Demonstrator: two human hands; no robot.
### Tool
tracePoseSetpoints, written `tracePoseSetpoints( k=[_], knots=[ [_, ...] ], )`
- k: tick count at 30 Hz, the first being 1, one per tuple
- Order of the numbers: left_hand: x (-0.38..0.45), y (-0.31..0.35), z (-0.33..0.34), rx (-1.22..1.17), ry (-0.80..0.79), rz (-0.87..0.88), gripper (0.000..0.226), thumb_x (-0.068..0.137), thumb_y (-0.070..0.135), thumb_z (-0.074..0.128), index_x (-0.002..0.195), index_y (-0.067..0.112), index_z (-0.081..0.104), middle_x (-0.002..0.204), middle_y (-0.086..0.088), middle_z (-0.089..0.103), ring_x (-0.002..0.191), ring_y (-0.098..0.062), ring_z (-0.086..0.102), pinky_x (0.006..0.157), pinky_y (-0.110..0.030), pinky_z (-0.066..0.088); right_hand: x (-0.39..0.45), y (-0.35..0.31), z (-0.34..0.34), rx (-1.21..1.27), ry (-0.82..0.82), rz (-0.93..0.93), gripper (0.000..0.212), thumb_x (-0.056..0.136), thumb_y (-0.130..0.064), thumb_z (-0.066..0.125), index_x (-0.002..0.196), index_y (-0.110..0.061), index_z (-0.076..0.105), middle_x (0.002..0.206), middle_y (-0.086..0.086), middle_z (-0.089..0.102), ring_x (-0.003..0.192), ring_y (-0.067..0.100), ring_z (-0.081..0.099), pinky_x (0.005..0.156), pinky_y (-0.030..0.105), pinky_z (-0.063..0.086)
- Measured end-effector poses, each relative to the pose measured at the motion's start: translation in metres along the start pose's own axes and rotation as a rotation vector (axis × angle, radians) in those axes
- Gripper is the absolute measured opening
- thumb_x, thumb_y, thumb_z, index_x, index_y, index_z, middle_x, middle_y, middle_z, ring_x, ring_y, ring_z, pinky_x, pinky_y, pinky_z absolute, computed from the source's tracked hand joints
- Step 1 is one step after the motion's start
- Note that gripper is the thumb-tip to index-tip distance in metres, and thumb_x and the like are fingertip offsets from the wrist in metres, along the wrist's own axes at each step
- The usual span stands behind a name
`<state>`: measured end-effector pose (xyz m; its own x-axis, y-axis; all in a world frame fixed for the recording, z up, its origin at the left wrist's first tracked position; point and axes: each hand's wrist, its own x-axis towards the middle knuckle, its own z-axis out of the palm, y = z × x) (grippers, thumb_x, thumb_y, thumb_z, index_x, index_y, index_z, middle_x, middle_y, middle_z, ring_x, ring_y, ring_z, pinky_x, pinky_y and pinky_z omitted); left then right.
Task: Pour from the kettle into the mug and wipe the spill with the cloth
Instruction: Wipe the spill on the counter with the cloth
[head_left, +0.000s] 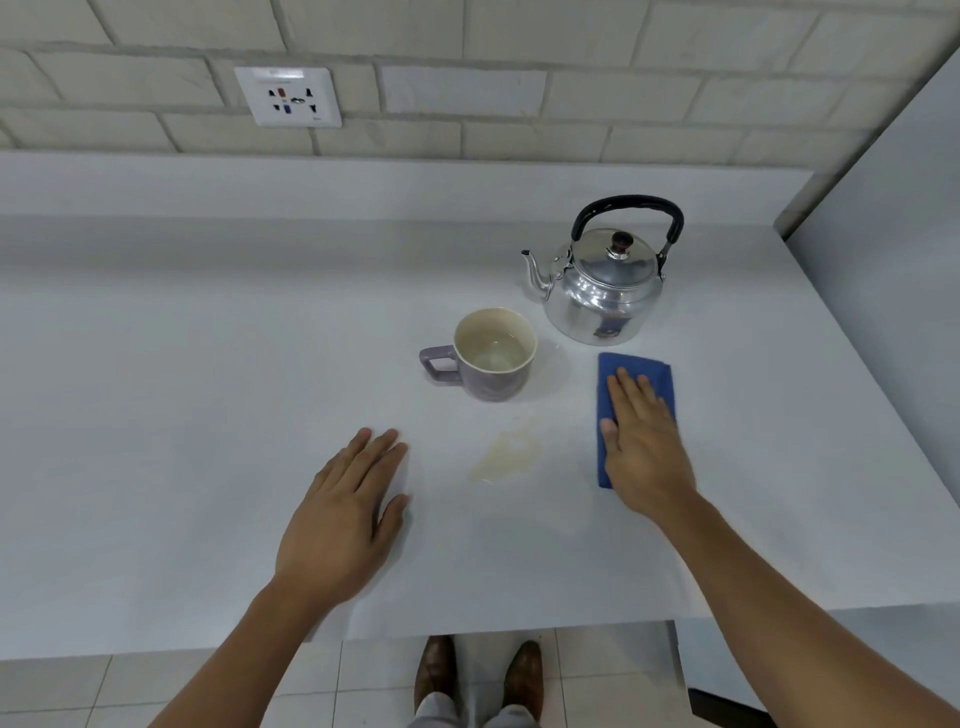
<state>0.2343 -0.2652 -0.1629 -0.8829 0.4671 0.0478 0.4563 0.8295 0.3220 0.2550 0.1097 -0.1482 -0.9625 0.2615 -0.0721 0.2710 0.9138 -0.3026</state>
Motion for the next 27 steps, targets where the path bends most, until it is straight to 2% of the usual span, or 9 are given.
tracePoseSetpoints(
  k=[3, 7, 10, 12, 16, 18, 21, 24, 27],
  knots=[
    [0.000, 0.000, 0.001, 0.001, -0.003, -0.001, 0.059, 0.105, 0.050, 0.033, 0.160, 0.026, 0.035, 0.169, 0.010, 0.029, 0.160, -0.011, 0.013, 0.128, -0.037, 0.022, 0.008, -0.029, 0.008, -0.010, -0.027, -0.106, 0.058, 0.108, -0.026, 0.030, 0.161, -0.014, 0.010, 0.170, -0.001, 0.007, 0.157, 0.021, -0.001, 0.126, 0.039, 0.004],
    [0.001, -0.001, 0.001, -0.003, -0.004, 0.002, 0.059, 0.105, 0.049, 0.034, 0.159, 0.026, 0.035, 0.169, 0.010, 0.029, 0.160, -0.012, 0.013, 0.127, -0.037, 0.022, -0.021, -0.048, 0.020, -0.016, -0.084, -0.248, 0.058, 0.108, -0.031, 0.024, 0.162, -0.019, 0.005, 0.170, -0.007, 0.002, 0.156, 0.015, -0.007, 0.127, 0.038, 0.006],
    [0.001, -0.003, 0.001, -0.003, -0.011, 0.010, 0.060, 0.105, 0.049, 0.033, 0.160, 0.025, 0.035, 0.169, 0.010, 0.028, 0.160, -0.012, 0.012, 0.128, -0.036, 0.019, -0.062, -0.037, 0.023, -0.071, -0.114, -0.362, 0.058, 0.107, -0.040, 0.016, 0.161, -0.025, 0.003, 0.169, -0.014, -0.002, 0.155, 0.008, -0.009, 0.126, 0.031, 0.000],
    [0.000, -0.003, 0.000, -0.003, -0.018, 0.016, 0.060, 0.105, 0.050, 0.032, 0.160, 0.025, 0.033, 0.170, 0.010, 0.026, 0.160, -0.012, 0.011, 0.128, -0.036, 0.018, -0.080, -0.016, 0.018, -0.074, -0.142, -0.419, 0.058, 0.107, -0.042, 0.019, 0.161, -0.029, 0.004, 0.169, -0.017, 0.000, 0.155, 0.007, -0.006, 0.125, 0.029, 0.000],
    [0.000, -0.005, -0.003, 0.013, -0.047, 0.042, 0.063, 0.106, 0.053, 0.031, 0.162, 0.025, 0.028, 0.172, 0.009, 0.020, 0.161, -0.013, 0.007, 0.129, -0.035, 0.014, -0.075, 0.016, 0.004, -0.071, -0.117, -0.321, 0.059, 0.106, -0.041, 0.023, 0.161, -0.028, 0.006, 0.169, -0.015, 0.001, 0.155, 0.007, -0.003, 0.126, 0.033, 0.003],
    [-0.001, -0.008, -0.006, 0.010, -0.069, 0.080, 0.065, 0.105, 0.055, 0.033, 0.162, 0.024, 0.027, 0.172, 0.009, 0.017, 0.161, -0.013, 0.005, 0.129, -0.035, 0.013, -0.064, 0.009, 0.006, -0.073, -0.084, -0.233, 0.059, 0.105, -0.040, 0.022, 0.161, -0.025, 0.007, 0.169, -0.012, 0.002, 0.156, 0.008, -0.005, 0.127, 0.038, 0.007],
    [-0.001, -0.016, -0.012, -0.005, -0.118, 0.141, 0.068, 0.105, 0.058, 0.034, 0.163, 0.025, 0.023, 0.174, 0.009, 0.012, 0.161, -0.012, 0.001, 0.130, -0.037, 0.015, -0.053, -0.022, 0.017, -0.024, -0.045, -0.142, 0.058, 0.107, -0.032, 0.029, 0.161, -0.020, 0.012, 0.169, -0.008, 0.005, 0.156, 0.014, -0.003, 0.127, 0.041, 0.009],
    [-0.002, -0.023, -0.018, -0.001, -0.142, 0.189, 0.070, 0.104, 0.062, 0.032, 0.164, 0.029, 0.019, 0.174, 0.012, 0.009, 0.161, -0.009, -0.001, 0.130, -0.036, 0.016, -0.056, -0.054, 0.028, -0.027, -0.047, -0.158, 0.059, 0.107, -0.032, 0.028, 0.161, -0.019, 0.012, 0.170, -0.007, 0.004, 0.156, 0.016, -0.005, 0.126, 0.039, 0.006],
    [-0.004, -0.025, -0.020, 0.028, -0.143, 0.216, 0.070, 0.105, 0.061, 0.032, 0.165, 0.028, 0.015, 0.174, 0.012, 0.008, 0.160, -0.008, 0.000, 0.129, -0.037, 0.017, -0.069, -0.074, 0.033, -0.026, -0.100, -0.262, 0.059, 0.106, -0.036, 0.022, 0.162, -0.022, 0.008, 0.170, -0.009, 0.000, 0.156, 0.013, -0.010, 0.126, 0.039, 0.006]
  ],
)
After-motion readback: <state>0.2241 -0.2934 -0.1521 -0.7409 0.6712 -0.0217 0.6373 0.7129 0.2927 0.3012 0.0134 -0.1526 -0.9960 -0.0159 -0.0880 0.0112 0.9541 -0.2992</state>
